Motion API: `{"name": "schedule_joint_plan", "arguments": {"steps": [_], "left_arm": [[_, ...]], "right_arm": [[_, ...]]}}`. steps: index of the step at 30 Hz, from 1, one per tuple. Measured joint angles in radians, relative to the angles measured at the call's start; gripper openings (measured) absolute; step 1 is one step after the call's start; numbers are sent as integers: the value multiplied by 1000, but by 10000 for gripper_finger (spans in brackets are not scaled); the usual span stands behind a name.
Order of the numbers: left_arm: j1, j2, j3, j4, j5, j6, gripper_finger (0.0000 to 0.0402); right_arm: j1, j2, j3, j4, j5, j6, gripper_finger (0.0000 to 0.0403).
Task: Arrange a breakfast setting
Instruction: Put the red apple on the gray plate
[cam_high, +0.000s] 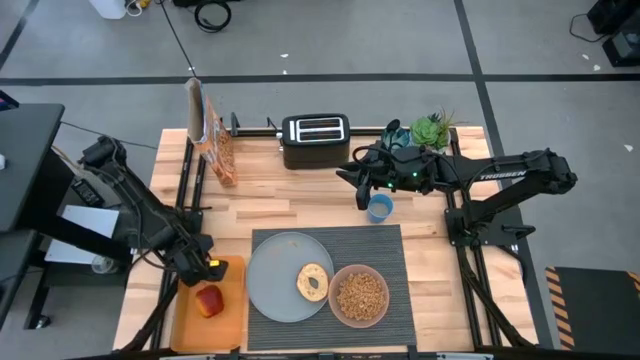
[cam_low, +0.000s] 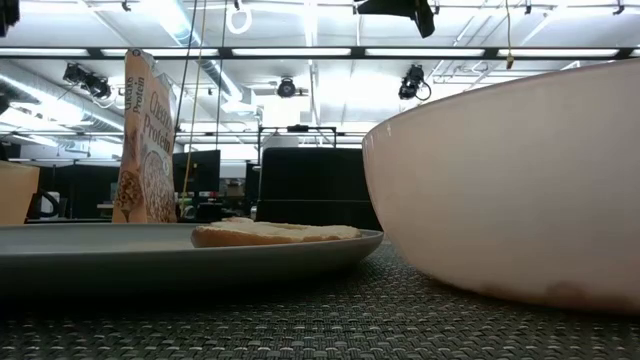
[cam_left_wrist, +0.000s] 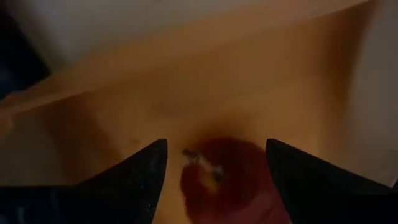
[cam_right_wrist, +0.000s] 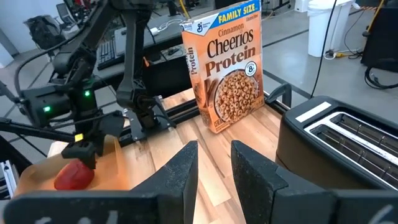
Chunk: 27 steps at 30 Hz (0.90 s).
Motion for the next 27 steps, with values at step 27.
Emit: {"name": "schedule_joint_plan", "arguments": {"steps": [27], "left_arm": [[-30,-71,-109,104,109,80,172]], "right_arm": [[0,0,0,27,5,0,103]]}}
